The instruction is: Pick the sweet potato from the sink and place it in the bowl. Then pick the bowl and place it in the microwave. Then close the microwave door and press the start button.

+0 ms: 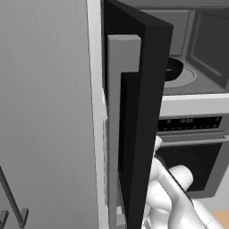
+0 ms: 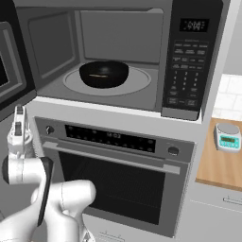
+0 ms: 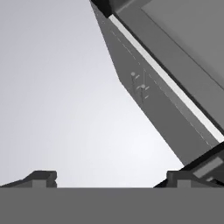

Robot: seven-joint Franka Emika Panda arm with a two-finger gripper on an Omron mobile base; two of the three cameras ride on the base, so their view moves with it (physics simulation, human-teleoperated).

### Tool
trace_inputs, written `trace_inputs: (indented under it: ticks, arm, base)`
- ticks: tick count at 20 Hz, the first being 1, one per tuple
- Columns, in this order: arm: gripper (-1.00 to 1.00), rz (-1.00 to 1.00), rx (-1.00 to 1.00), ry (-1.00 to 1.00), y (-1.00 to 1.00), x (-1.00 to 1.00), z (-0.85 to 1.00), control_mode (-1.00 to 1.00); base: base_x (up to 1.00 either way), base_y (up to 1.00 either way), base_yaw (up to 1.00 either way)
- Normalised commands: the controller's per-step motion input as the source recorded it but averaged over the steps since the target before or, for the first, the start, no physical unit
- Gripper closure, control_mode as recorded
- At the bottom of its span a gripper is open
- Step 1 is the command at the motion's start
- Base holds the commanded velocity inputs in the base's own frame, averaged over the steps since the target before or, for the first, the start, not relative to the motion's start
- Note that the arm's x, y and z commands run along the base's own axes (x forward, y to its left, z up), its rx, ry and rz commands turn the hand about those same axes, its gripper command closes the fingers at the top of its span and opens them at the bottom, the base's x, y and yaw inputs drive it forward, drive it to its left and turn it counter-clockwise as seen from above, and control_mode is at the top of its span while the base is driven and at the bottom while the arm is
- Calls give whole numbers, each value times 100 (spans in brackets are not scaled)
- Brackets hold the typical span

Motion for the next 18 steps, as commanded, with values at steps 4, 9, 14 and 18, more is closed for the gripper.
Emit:
trace_inputs:
  ticks: [4, 9, 14, 18]
  arm:
    - [-100, 5, -1, 0, 44, 0, -96, -100]
    - [-100, 20, 1, -2, -4, -2, -94, -100]
    - [-100, 28, 6, -1, -24, -19, -78, -100]
    - [-100, 31, 7, -3, -26, -58, -53, -100]
  base:
    - [0, 0, 0]
    - [0, 0, 0]
    - [0, 0, 0]
    - [0, 0, 0]
